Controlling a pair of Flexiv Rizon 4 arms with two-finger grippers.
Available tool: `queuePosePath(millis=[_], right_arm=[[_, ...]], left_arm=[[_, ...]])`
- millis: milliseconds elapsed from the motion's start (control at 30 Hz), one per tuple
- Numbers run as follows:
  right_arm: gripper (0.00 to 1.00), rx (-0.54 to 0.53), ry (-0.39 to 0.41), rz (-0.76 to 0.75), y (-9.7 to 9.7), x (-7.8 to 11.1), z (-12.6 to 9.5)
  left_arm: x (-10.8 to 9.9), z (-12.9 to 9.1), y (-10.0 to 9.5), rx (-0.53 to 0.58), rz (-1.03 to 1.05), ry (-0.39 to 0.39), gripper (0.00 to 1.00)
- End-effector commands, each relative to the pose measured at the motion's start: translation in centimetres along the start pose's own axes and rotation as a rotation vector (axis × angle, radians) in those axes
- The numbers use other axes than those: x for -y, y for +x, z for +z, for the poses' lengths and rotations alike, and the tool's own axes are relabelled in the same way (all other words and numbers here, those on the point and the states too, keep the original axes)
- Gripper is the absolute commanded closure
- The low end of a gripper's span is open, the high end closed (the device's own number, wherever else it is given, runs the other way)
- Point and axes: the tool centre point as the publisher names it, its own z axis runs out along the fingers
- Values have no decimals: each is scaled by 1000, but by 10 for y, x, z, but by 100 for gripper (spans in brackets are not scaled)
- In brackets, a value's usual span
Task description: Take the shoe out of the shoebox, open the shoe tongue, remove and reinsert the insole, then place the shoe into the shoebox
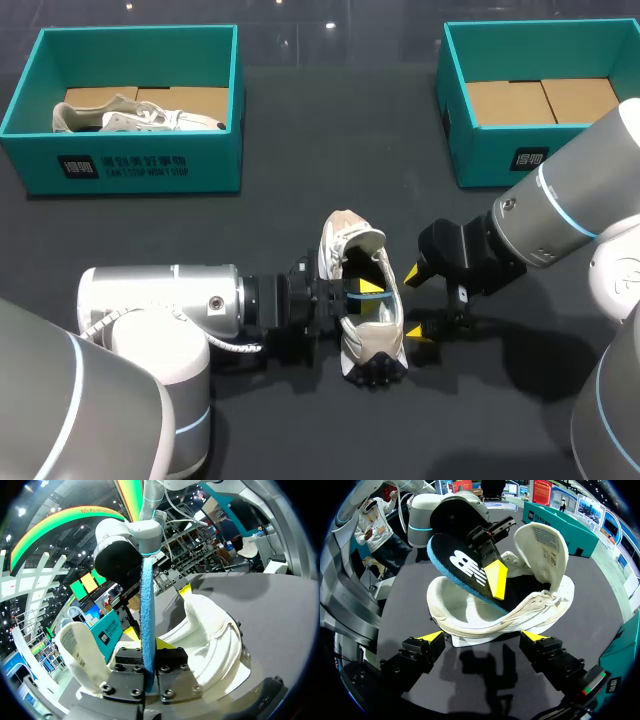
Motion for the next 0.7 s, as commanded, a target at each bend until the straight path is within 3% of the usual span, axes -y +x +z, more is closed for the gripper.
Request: queuePosePath(millis=[33, 100, 133, 200, 567, 667, 700], right_arm=[[0, 3, 1, 0, 1, 0, 1], [0, 3, 1, 0, 1, 0, 1], [0, 3, 1, 0, 1, 0, 1], [0, 3, 1, 0, 1, 0, 1], [0, 3, 1, 0, 1, 0, 1], [0, 3, 1, 0, 1, 0, 1], [0, 3, 1, 0, 1, 0, 1]], left_arm=[[10, 0, 1, 2, 4, 3, 100], [15, -1, 2, 4, 7, 15, 69], [18, -2, 2, 4, 7, 17, 61], [23, -3, 2, 5, 12, 18, 57], [46, -8, -1, 14, 34, 14, 69], [47, -7, -1, 13, 36, 7, 80], [46, -6, -1, 11, 39, 3, 97]])
